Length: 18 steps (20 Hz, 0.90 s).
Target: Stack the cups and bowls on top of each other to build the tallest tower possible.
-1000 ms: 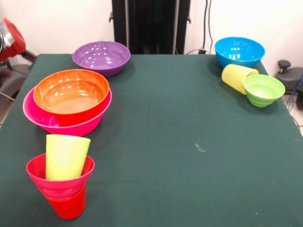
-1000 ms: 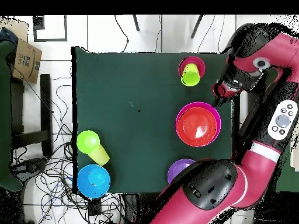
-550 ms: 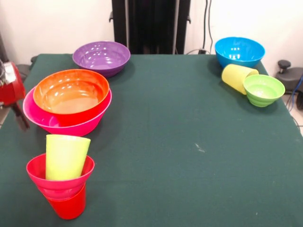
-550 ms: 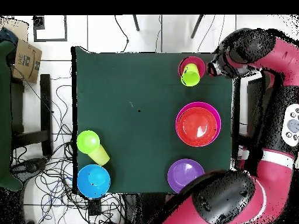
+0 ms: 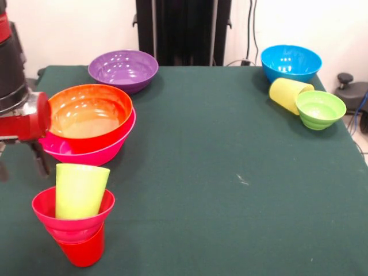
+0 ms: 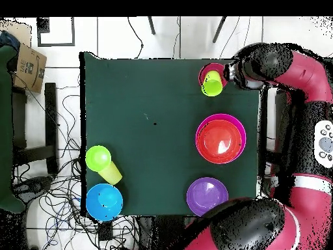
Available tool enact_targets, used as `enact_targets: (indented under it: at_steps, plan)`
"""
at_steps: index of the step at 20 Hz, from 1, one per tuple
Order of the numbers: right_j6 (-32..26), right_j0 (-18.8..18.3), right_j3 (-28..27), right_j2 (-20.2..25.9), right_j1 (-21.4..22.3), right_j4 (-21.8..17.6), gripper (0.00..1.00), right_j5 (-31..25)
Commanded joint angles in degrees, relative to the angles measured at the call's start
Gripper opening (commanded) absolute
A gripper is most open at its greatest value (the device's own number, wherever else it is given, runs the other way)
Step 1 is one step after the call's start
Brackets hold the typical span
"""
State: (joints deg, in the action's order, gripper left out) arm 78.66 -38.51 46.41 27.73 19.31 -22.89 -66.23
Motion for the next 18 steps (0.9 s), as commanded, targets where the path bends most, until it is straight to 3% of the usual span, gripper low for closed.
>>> enact_targets:
  at_steps: [1,4,18]
  plan:
    - [10.7,3.7,6.6,-4.4,-0.1,2.9,1.00,-11.0]
    - [11.8,4.1,6.1,-4.7,-0.2,3.7,1.00,-13.3]
    - [12.0,3.3,6.9,-5.7,0.0,7.0,1.00,-10.8]
